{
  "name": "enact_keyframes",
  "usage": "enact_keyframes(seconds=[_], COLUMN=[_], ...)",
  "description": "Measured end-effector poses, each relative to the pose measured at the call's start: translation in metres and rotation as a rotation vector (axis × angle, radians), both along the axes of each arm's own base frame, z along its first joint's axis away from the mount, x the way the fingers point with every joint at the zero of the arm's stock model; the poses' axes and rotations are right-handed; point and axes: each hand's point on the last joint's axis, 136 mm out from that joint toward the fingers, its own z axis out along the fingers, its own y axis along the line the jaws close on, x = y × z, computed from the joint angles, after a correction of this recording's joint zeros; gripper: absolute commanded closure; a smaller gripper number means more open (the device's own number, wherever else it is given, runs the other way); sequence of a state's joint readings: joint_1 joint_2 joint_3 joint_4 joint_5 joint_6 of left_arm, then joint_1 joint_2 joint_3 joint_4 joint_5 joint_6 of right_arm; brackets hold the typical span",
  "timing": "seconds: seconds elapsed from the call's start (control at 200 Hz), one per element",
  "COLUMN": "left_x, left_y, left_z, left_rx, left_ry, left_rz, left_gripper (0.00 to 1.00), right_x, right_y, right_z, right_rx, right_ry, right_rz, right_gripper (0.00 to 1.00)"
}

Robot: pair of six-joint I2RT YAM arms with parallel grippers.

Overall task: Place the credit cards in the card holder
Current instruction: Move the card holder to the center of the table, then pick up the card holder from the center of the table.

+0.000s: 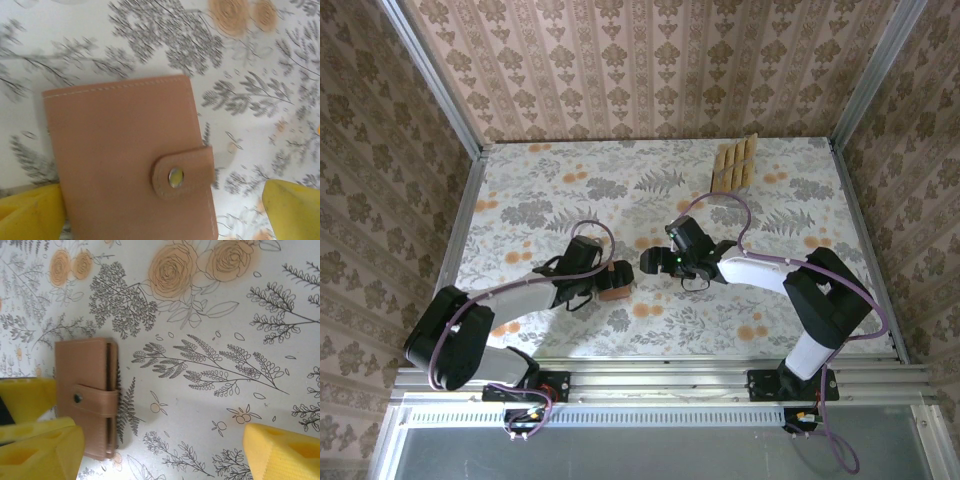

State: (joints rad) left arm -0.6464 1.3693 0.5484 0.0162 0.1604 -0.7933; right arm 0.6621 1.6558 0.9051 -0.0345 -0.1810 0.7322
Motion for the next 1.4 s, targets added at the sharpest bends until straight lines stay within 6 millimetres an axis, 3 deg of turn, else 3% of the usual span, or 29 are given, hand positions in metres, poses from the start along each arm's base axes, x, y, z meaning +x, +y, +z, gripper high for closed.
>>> enact_keyframes(seconds=[0.155, 0.27, 0.51, 0.82, 0.925, 1.035, 1.2, 1.4], left_x=[-0.007, -0.002, 0.027, 0.026, 0.024, 0.02, 0.021, 0.022], left_y=[-0.018, -0.012, 0.022, 0.019, 0.015, 0.009, 0.007, 0.006], left_z=[0.006, 0.01, 0.021, 0.011, 0.006, 0.001, 0.0, 0.0], left_rx=[-0.054, -0.049, -0.039, -0.029, -0.031, -0.031, -0.025, -0.024], left_ry=[0.004, -0.001, -0.028, -0.011, -0.009, -0.007, -0.021, -0.027], left_rz=[-0.005, 0.02, 0.137, 0.119, 0.107, 0.093, 0.107, 0.115], left_gripper=[0.0, 0.0, 0.0, 0.0, 0.0, 0.0, 0.0, 0.0], right_x=[-0.003, -0.009, -0.02, -0.038, -0.038, -0.038, -0.042, -0.04], right_y=[0.0, 0.003, 0.019, 0.046, 0.054, 0.062, 0.071, 0.072], right_z=[0.006, 0.004, -0.011, -0.035, -0.035, -0.037, -0.046, -0.042], right_rx=[0.024, 0.045, 0.071, 0.104, 0.136, 0.166, 0.199, 0.233], right_ry=[0.001, 0.022, 0.075, 0.14, 0.141, 0.148, 0.183, 0.187], right_rz=[0.008, 0.025, 0.068, 0.112, 0.114, 0.112, 0.108, 0.098], right_gripper=[0.33, 0.39, 0.42, 0.44, 0.5, 0.65, 1.0, 1.0])
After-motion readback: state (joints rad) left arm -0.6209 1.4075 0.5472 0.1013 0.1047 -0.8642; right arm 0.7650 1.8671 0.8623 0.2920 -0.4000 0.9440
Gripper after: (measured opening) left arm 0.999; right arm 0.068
